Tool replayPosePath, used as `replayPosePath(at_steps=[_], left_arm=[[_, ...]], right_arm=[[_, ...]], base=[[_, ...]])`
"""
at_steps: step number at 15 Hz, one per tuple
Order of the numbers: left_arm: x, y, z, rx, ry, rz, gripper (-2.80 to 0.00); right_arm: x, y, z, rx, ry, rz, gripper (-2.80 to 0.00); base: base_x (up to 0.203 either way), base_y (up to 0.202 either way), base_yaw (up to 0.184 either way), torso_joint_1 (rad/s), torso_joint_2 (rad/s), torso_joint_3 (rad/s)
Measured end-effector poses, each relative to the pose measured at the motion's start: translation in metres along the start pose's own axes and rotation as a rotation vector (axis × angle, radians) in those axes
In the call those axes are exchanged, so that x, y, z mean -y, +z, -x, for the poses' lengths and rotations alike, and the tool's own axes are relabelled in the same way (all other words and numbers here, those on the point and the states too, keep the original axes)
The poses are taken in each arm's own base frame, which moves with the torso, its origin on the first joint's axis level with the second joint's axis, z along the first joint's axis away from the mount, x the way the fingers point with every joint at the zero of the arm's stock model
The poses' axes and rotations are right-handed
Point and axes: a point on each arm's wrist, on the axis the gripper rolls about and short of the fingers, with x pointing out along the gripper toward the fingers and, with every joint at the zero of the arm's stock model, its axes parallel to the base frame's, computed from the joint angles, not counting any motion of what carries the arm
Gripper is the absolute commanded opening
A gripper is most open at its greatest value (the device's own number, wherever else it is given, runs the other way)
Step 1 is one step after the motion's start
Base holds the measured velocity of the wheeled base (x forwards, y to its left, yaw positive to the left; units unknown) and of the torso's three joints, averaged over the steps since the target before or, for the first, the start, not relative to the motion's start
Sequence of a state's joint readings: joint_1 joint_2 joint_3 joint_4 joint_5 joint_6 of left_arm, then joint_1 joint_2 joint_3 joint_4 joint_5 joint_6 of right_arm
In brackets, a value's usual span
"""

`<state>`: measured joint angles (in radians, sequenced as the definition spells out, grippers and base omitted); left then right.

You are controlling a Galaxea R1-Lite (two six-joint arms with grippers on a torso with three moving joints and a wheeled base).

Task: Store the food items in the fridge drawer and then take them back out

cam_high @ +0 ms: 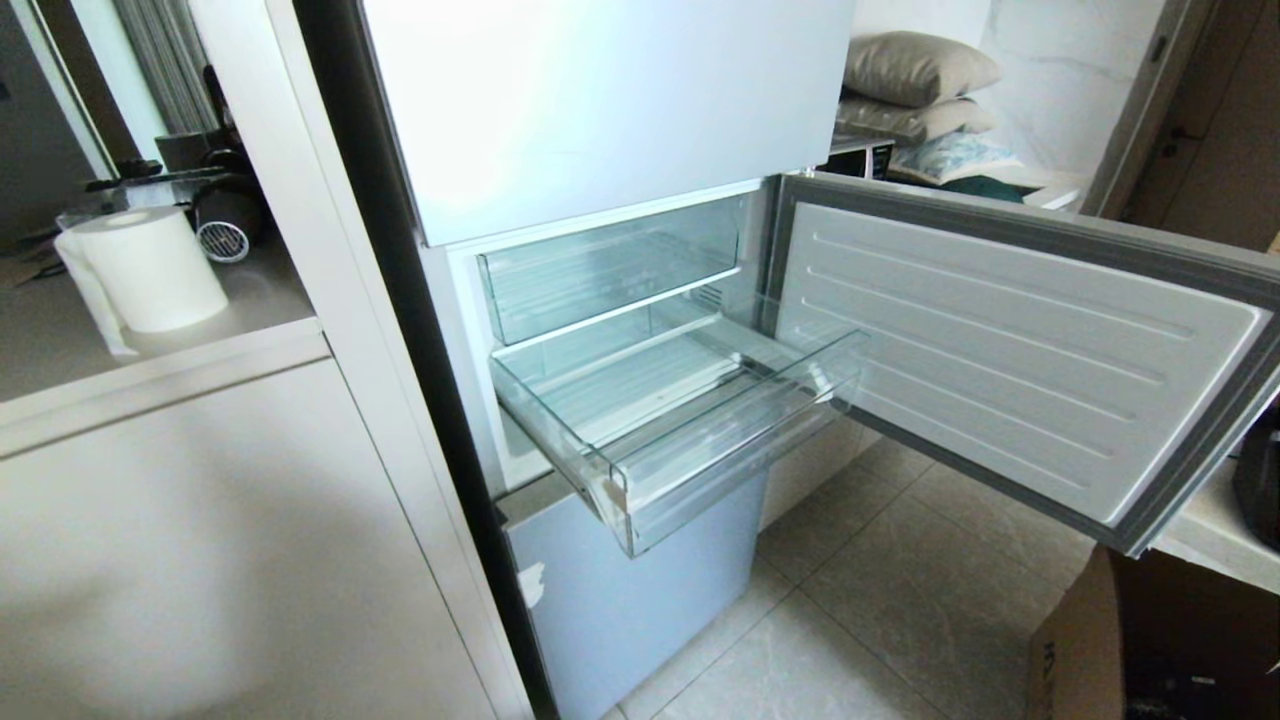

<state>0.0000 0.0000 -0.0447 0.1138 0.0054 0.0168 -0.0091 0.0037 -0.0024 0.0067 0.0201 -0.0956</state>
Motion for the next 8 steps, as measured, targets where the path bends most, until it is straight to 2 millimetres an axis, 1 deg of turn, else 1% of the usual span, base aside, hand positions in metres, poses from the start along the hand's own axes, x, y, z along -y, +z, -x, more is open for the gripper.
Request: replayPosePath(at_steps=[1,2,4,6,8], left_arm=[[0.000,0.000,0.000,0.000,0.000,0.000,-2.80],[0.000,0.000,0.000,0.000,0.000,0.000,-2.80],[0.000,0.000,0.000,0.000,0.000,0.000,-2.80],[0.000,0.000,0.000,0.000,0.000,0.000,-2.80],[0.000,0.000,0.000,0.000,0.000,0.000,-2.80]], right_arm=[[0.000,0.002,0.000,-0.015,-0.007,-0.019,-2.80],[0.001,0.011,-0.001,-0.023,-0.019,-0.056,-2.80],[0.005,0.038,-0.007,-0.049,-0.064,-0.158,-2.80],[0.009,0.069,-0.025,-0.115,-0.158,-0.265,-2.80],[0.018,0.092,-0.052,-0.176,-0.301,-0.340,-2.80]], base=[[0.000,0.000,0.000,0.000,0.00,0.000],[0.000,0.000,0.000,0.000,0.00,0.000],[0.000,0.000,0.000,0.000,0.00,0.000],[0.000,0.000,0.000,0.000,0.00,0.000],[0.000,0.000,0.000,0.000,0.00,0.000]])
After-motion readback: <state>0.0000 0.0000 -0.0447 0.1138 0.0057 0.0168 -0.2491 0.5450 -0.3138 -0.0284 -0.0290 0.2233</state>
